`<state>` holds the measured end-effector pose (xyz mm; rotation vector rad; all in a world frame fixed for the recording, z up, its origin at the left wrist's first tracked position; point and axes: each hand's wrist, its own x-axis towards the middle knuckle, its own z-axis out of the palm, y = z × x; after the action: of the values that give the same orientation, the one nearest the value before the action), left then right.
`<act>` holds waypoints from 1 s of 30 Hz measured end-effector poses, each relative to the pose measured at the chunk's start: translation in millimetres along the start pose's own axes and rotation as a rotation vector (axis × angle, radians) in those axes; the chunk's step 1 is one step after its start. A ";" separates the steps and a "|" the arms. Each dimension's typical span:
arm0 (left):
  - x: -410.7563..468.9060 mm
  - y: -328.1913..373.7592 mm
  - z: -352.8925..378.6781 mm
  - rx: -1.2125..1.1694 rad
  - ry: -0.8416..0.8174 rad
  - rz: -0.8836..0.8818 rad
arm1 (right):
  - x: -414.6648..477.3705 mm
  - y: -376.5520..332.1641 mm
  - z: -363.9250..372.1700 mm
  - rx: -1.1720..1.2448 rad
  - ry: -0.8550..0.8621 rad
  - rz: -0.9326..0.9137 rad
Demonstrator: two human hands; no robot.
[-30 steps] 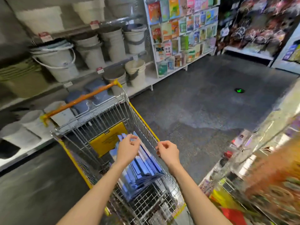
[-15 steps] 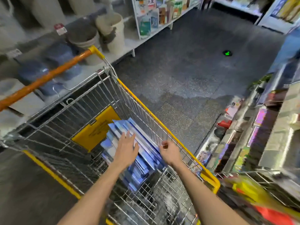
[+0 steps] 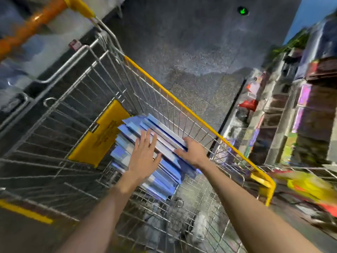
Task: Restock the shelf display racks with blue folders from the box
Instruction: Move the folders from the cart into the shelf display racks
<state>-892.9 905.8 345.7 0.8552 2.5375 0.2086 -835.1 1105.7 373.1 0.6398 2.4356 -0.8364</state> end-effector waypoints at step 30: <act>9.6 78.4 -75.5 -1.168 0.021 -0.533 | -30.4 -29.5 -55.6 -0.202 0.115 -0.268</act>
<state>-892.5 974.1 431.0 -0.2691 1.9987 1.3122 -844.2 1113.3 442.0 0.2974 2.7067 -0.6549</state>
